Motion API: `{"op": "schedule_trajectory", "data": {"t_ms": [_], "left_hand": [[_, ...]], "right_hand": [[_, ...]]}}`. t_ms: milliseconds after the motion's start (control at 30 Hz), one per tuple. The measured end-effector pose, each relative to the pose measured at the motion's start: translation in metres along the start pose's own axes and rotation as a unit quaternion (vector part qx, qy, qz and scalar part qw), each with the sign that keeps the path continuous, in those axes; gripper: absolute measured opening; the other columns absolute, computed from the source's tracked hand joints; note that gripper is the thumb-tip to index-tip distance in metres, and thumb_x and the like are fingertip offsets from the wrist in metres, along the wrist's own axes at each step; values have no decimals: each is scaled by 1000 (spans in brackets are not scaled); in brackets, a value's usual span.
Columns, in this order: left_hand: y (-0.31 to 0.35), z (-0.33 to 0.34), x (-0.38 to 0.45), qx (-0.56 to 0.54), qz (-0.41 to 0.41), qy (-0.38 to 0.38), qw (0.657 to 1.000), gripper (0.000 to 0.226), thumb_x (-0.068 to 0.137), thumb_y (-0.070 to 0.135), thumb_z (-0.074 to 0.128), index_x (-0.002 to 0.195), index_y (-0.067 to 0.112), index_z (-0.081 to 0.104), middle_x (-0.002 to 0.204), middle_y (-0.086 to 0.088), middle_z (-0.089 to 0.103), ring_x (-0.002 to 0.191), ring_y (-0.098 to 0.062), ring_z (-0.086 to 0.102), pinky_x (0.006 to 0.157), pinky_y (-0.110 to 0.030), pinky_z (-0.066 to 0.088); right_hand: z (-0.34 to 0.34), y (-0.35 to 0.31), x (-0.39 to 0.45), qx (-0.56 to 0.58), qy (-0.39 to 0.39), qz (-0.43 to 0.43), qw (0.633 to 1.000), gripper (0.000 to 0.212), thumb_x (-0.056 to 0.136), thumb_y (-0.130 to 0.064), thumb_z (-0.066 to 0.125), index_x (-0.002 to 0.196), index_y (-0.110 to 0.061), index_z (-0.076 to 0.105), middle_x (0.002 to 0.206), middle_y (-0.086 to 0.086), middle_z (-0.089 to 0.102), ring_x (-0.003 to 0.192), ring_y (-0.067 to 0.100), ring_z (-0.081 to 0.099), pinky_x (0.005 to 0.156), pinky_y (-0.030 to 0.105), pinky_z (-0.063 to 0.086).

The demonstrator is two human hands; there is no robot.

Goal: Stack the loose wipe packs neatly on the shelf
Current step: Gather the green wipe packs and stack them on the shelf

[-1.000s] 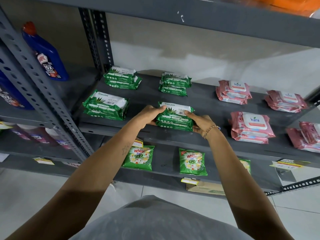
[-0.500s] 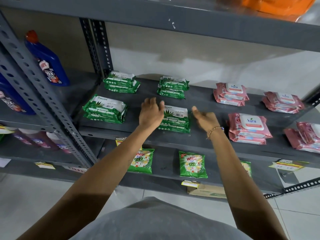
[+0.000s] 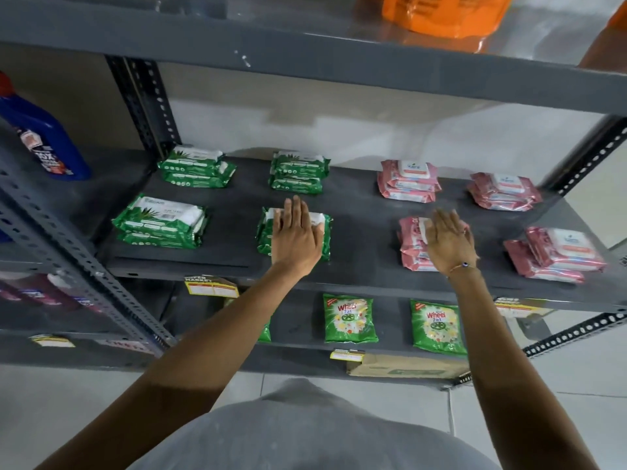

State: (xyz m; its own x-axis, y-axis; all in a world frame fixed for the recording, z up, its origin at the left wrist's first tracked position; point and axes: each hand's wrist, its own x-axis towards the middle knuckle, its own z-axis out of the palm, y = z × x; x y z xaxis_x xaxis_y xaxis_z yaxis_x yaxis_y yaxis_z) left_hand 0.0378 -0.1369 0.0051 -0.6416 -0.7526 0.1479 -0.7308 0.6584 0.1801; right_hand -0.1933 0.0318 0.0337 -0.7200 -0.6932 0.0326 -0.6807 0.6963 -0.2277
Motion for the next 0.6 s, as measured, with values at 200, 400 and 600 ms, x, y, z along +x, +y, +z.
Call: {"op": "schedule_trajectory", "data": {"t_ms": [200,400,600], "left_hand": [[3,2,-2,5,-11,33,999,72,95,39,8,144,-5,35,153,-21,34,144,-33,27,119,-46,19],[4,7,0,12,-10,56,998,63,98,35,21,140,-8,42,149,-23,39,140,-35,35,116,-47,27],[4,7,-4,38,-10,18,999,68,98,38,11,148,-7,22,158,-22,19,147,-33,16,121,-44,11]], "right_hand": [[6,2,3,-16,26,-14,999,51,102,-29,18,149,-10,24,160,3,20,148,20,12,119,41,9],[13,9,4,-7,56,-36,998,60,97,-36,10,148,-9,25,158,6,24,148,22,15,119,43,9],[17,11,4,-22,45,-41,998,54,101,-32,16,149,-9,22,159,6,23,148,23,13,120,45,8]]}}
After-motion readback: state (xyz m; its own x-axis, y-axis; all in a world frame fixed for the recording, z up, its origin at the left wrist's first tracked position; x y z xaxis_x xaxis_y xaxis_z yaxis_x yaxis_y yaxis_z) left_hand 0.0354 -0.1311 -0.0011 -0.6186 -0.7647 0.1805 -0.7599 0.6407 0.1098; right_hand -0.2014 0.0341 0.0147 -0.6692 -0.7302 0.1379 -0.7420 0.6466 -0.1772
